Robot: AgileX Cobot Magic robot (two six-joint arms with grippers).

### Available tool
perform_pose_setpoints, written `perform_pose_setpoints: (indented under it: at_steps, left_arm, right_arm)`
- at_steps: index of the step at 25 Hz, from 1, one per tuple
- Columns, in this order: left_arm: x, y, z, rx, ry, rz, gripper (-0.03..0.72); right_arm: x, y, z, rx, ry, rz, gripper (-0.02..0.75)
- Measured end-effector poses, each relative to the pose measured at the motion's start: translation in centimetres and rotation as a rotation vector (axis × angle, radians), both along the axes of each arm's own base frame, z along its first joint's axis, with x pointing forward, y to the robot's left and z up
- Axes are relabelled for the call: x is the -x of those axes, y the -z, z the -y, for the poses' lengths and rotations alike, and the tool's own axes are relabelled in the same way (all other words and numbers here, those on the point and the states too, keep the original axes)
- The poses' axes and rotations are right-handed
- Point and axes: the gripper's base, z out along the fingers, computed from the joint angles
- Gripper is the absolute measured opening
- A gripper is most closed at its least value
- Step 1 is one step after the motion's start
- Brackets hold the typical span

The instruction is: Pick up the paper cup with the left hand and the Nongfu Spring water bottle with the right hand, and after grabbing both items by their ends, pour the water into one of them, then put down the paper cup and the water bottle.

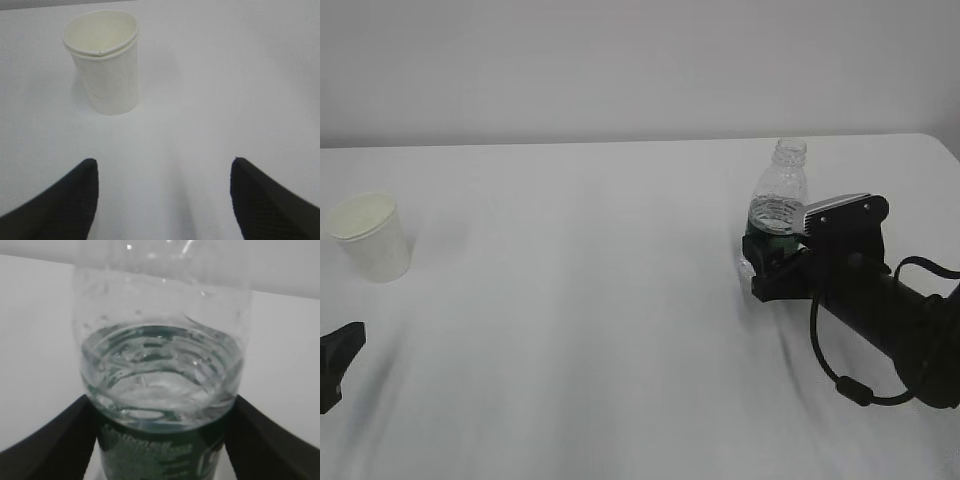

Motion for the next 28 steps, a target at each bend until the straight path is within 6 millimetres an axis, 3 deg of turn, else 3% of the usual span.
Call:
perform_pose_setpoints:
  at_steps: [28]
  left_arm:
    - [0.0, 0.0, 0.0, 0.000, 0.000, 0.000, 0.589]
  right_arm:
    - [-2.6, 0.3, -0.6, -0.009, -0.005, 0.049, 0.590]
